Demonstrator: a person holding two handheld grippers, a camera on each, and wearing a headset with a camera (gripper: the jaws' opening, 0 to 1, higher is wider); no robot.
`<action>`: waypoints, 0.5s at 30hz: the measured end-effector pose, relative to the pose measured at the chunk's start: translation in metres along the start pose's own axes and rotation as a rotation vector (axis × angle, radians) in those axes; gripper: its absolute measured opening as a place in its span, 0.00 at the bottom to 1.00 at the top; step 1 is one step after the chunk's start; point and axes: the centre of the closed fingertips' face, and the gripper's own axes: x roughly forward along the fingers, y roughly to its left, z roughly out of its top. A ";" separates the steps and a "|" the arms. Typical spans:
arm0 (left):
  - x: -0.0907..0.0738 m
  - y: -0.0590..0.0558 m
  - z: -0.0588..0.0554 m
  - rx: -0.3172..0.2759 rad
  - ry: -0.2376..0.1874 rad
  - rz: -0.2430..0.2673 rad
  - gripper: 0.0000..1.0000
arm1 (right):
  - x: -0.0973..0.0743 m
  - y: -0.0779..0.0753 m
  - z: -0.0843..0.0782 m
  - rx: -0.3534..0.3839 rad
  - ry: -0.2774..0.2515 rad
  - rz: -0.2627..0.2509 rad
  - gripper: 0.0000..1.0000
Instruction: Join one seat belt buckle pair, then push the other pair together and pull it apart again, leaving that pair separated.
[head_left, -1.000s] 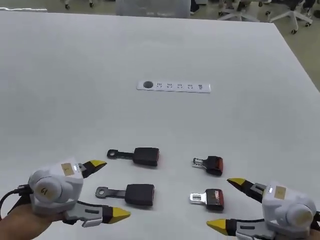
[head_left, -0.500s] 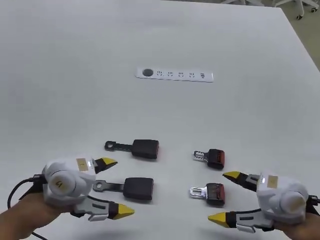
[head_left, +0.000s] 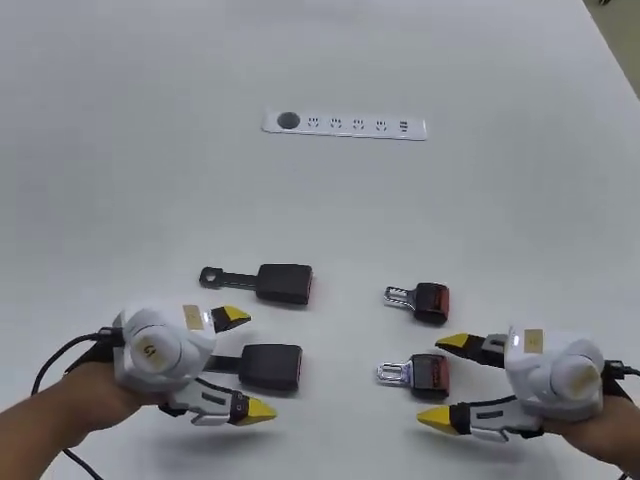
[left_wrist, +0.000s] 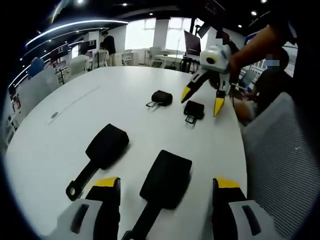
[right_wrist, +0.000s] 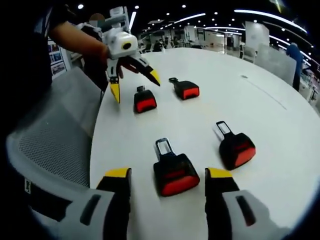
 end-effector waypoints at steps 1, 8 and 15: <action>0.001 0.000 -0.001 0.002 0.002 -0.004 0.76 | 0.001 0.000 -0.001 -0.002 0.003 0.007 0.61; 0.008 0.000 -0.011 0.047 0.048 -0.029 0.68 | 0.002 0.003 -0.009 -0.063 0.056 0.064 0.55; 0.012 0.004 -0.015 0.087 0.058 -0.041 0.59 | 0.000 -0.002 -0.015 -0.089 0.084 0.071 0.49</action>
